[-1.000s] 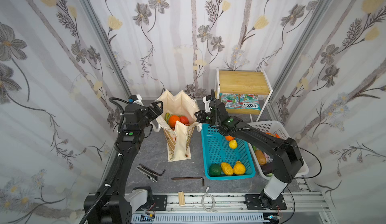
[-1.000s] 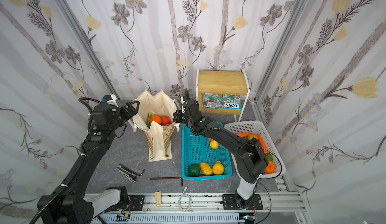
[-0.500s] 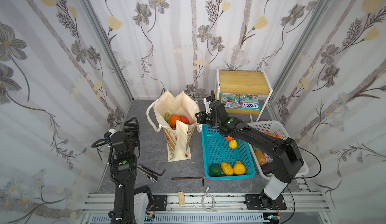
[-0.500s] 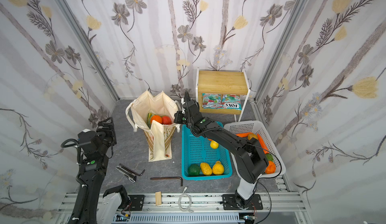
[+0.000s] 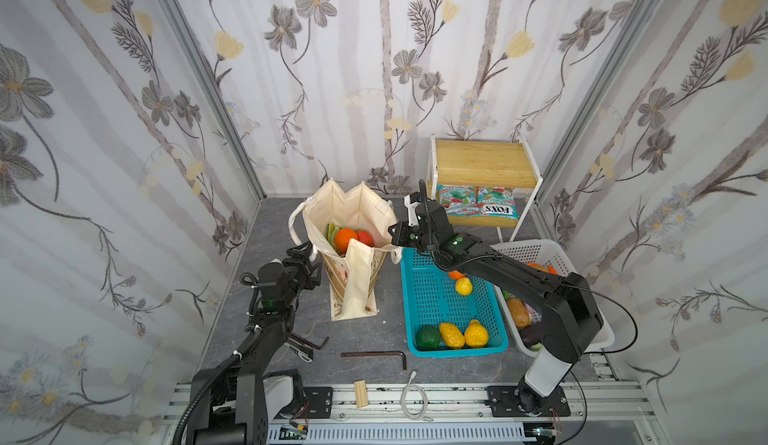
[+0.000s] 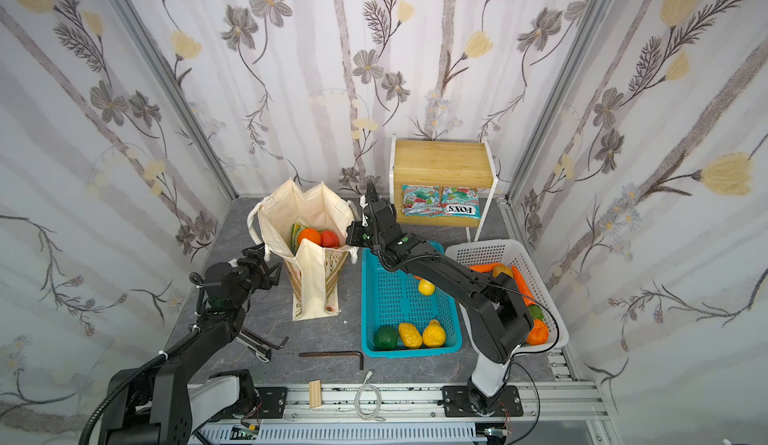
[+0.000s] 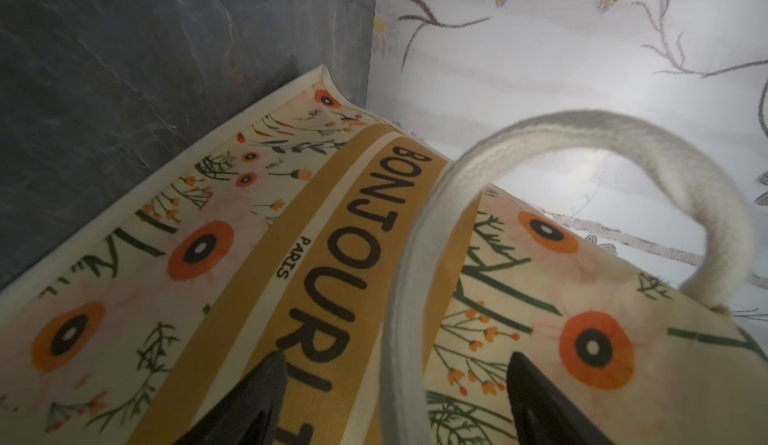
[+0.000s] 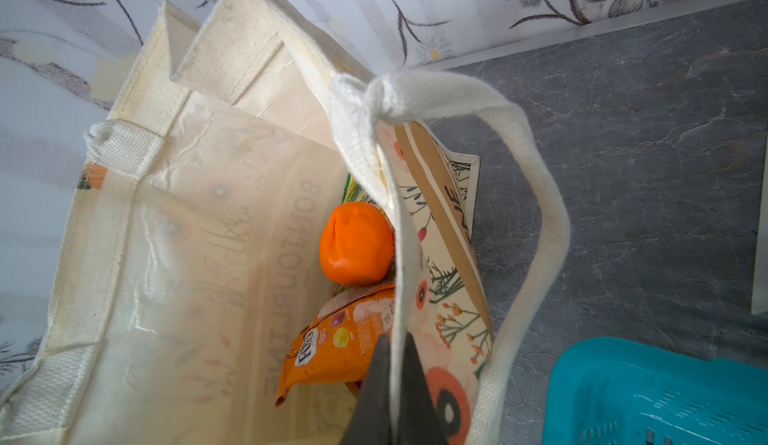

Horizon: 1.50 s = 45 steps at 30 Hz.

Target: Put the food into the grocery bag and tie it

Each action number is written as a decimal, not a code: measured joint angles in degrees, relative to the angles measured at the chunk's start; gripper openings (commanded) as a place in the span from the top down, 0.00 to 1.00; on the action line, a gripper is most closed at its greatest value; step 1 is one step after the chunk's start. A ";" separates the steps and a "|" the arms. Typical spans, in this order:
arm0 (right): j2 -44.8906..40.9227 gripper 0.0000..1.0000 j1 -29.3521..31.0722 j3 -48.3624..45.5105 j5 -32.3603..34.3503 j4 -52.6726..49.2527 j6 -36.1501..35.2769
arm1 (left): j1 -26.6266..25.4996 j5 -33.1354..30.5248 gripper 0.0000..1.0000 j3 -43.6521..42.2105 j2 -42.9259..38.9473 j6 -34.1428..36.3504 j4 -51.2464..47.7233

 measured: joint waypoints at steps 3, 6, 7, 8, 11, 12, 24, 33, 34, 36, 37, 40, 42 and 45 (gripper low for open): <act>0.00 1.00 0.00 0.00 0.00 -0.04 0.00 | -0.42 0.20 1.00 0.09 0.68 -0.17 3.54; 0.00 1.00 0.00 0.00 0.00 -0.09 0.00 | 0.15 -0.13 1.00 0.13 -1.36 1.70 4.72; 0.00 1.00 0.00 0.00 0.02 -0.13 0.00 | 0.55 -0.17 1.00 0.17 -2.43 3.15 4.90; 0.00 1.00 0.00 0.00 0.02 -0.22 0.00 | 1.05 -0.22 1.00 0.35 -3.41 3.87 4.87; 0.00 1.00 0.00 0.00 0.02 -0.24 -0.02 | 2.91 -1.14 1.00 1.60 -6.93 8.09 2.95; 0.00 0.98 0.00 0.00 0.02 -0.26 -0.02 | 3.61 -1.29 1.00 2.19 -8.20 9.46 1.40; -8.02 0.18 0.00 -4.35 1.60 -0.57 -0.44 | 12.39 -9.07 1.00 14.25 -20.06 34.40 -24.65; -22.71 0.12 -2.38 -20.09 8.00 2.01 6.73 | 16.22 -8.44 1.00 10.58 -19.12 36.48 -28.41; -23.28 0.13 -2.75 -21.94 7.96 2.89 7.93 | 16.28 -8.44 1.00 10.45 -19.15 36.74 -28.41; -23.39 0.16 -2.95 -24.74 7.15 3.89 10.14 | 16.37 -8.22 1.00 10.38 -19.17 37.09 -28.39; -23.10 0.18 -2.93 -25.73 5.84 4.57 11.19 | 16.44 -8.09 1.00 10.34 -19.19 37.16 -28.37; -20.76 0.27 -2.91 -27.82 1.14 9.88 15.10 | 16.48 -7.93 1.00 10.14 -19.41 37.42 -28.33; -18.45 0.32 -2.82 -29.24 -2.14 13.84 18.01 | 16.57 -7.61 1.00 9.88 -19.54 37.53 -28.33; -14.10 0.35 -2.40 -29.40 -6.49 18.82 21.88 | 16.57 -7.37 1.00 9.70 -19.76 37.57 -28.35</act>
